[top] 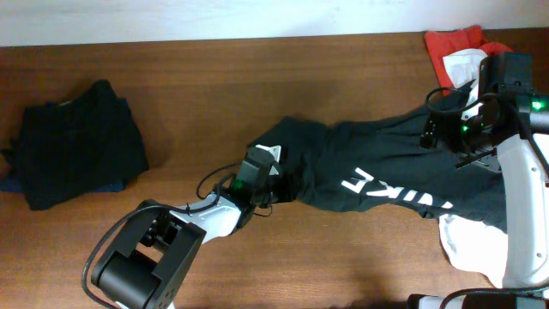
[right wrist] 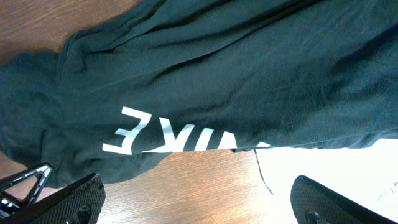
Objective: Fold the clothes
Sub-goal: 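Grasp the T-shirt's far edge with the left gripper and pull left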
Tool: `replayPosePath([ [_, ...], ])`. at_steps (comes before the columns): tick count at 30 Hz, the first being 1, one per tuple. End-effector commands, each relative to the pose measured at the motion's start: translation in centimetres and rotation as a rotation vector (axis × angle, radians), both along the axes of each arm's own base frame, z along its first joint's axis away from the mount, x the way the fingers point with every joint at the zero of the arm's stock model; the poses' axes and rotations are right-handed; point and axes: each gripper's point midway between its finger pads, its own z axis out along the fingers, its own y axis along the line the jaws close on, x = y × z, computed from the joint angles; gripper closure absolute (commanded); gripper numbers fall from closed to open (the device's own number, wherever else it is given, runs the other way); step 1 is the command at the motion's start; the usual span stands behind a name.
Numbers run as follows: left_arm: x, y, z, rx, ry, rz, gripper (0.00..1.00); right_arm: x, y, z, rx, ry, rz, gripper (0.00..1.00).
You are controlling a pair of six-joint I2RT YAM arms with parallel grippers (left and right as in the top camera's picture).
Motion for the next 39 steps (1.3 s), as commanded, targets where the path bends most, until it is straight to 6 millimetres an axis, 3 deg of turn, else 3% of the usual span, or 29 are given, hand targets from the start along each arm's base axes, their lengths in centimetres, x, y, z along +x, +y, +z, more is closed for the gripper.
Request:
replayPosePath([
  [1,2.4,-0.9,3.9,-0.046,-0.141,-0.074,0.99,0.0,-0.2,0.0,0.0,-0.001,-0.011,0.01],
  [4,5.5,0.6,9.2,-0.024,-0.27,-0.073,0.99,0.0,-0.2,0.0,0.0,-0.001,-0.011,0.01],
  [6,7.3,2.5,12.5,0.033,-0.333,-0.043,1.0,0.1,-0.2,0.1,0.0,-0.002,-0.011,0.01],
  [7,9.1,6.0,14.9,0.147,-0.361,0.046,1.0,0.1,-0.2,0.1,0.0,-0.002,-0.011,0.01],
  [8,10.1,8.8,15.7,0.233,-0.351,0.138,1.0,0.1,-0.2,0.1,0.0,-0.002,-0.011,0.01],
  [10,11.4,14.0,16.3,0.368,-0.336,0.297,1.0,0.1,-0.2,0.1,-0.001,-0.002,-0.011,0.01],
  [12,11.9,17.4,16.0,0.416,-0.307,0.378,0.99,0.1,-0.2,0.1,-0.001,-0.005,-0.011,0.01],
  [16,11.4,20.2,14.4,0.448,-0.222,0.404,0.99,0.1,-0.2,0.1,-0.001,-0.005,-0.011,0.01],
  [19,11.8,21.5,14.6,0.559,-0.292,0.375,0.99,0.1,-0.2,0.1,-0.001,-0.005,-0.011,0.01],
  [23,14.0,25.3,17.0,0.752,-0.441,0.491,1.0,0.1,-0.2,0.1,-0.001,-0.005,-0.011,0.01],
  [26,16.6,29.4,20.6,0.761,-0.58,0.65,1.0,0.1,-0.2,0.1,0.0,-0.004,-0.011,0.01],
  [28,17.4,31.2,21.5,0.752,-0.616,0.71,0.99,0.1,-0.2,0.1,0.0,-0.004,-0.011,0.01],
  [30,18.3,32.2,21.1,0.724,-0.626,0.714,0.99,0.0,-0.2,0.0,0.0,-0.001,-0.011,0.01],
  [31,18.5,32.2,20.3,0.705,-0.612,0.688,0.71,0.0,-0.1,0.0,0.0,-0.001,-0.011,0.01],
  [32,18.6,31.8,19.3,0.683,-0.591,0.652,0.3,0.0,-0.1,0.0,0.0,0.0,-0.011,0.01],
  [33,18.6,31.3,18.1,0.662,-0.56,0.609,0.01,0.0,-0.1,0.0,0.0,0.0,-0.011,0.01],
  [36,16.8,29.4,13.9,0.616,-0.407,0.473,0.01,-0.1,-0.1,0.0,0.001,0.003,-0.011,0.01],
  [39,12.5,25.6,10.0,0.5,-0.195,0.278,0.01,-0.1,-0.1,0.0,0.001,0.004,-0.011,0.01],
])
